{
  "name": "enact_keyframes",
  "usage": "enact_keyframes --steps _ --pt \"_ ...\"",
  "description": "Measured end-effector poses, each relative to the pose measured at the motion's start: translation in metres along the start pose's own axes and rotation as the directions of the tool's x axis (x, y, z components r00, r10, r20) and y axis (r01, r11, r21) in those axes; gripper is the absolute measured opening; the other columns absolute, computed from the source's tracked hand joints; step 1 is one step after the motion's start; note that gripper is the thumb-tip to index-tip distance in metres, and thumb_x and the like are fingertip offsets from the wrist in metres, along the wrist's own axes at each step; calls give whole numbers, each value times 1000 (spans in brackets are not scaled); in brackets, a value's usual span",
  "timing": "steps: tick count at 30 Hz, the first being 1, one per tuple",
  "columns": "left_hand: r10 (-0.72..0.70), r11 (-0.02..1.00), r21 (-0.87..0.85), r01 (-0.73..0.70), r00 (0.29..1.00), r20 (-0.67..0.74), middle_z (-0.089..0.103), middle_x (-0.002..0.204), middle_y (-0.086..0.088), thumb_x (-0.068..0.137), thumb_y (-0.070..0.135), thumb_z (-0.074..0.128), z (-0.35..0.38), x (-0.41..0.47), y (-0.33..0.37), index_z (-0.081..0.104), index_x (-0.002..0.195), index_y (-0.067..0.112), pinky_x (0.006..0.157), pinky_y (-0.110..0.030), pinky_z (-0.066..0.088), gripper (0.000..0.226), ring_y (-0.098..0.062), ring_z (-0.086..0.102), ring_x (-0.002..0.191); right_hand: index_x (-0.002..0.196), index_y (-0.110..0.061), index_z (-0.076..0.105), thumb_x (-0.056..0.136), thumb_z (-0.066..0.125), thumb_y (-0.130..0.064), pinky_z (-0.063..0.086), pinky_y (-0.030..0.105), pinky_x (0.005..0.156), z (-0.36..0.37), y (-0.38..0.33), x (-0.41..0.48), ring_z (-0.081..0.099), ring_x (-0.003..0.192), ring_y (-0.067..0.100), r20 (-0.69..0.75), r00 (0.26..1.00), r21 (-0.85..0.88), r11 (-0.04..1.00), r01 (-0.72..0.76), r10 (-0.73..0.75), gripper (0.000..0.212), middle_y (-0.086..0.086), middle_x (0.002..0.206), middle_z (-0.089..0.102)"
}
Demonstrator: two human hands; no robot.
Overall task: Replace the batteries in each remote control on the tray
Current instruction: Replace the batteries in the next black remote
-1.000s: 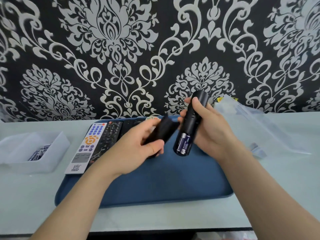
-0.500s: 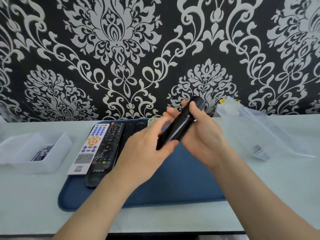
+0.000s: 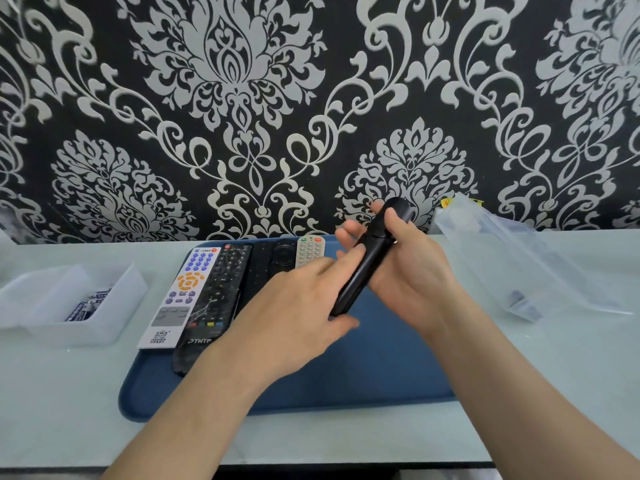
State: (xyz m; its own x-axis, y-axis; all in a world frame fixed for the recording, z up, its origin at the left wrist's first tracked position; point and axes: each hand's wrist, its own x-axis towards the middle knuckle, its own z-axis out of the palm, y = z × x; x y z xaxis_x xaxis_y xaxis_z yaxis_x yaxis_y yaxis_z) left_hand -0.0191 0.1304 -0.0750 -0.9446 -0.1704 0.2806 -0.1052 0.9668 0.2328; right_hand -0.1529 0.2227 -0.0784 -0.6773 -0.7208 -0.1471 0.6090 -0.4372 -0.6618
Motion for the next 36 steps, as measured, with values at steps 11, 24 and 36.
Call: enact_keyframes --steps 11,24,36 --pt "132 960 258 -109 988 -75 56 121 3 59 56 80 -4 0 8 53 133 14 66 -30 57 89 -16 51 110 133 -34 45 107 38 -24 61 45 66 1 -8 -3 73 78 29 103 990 -108 990 -86 97 29 19 110 73" --pt "141 941 284 -184 976 165 15 160 -2 88 49 60 -7 2 16 12 152 14 106 -38 40 87 -19 31 141 124 -29 54 107 34 -18 57 56 85 0 -3 -1 69 95 51 -22 996 -241 966 -91 89 29 29 98 70" --pt "99 949 291 -121 991 88 68 120 4 44 71 78 -8 4 9 67 118 18 72 -35 55 92 -12 68 103 111 -35 55 103 44 -35 53 41 75 4 -2 -7 64 86 32 25 986 -332 932 -146 163 14 34 120 62"
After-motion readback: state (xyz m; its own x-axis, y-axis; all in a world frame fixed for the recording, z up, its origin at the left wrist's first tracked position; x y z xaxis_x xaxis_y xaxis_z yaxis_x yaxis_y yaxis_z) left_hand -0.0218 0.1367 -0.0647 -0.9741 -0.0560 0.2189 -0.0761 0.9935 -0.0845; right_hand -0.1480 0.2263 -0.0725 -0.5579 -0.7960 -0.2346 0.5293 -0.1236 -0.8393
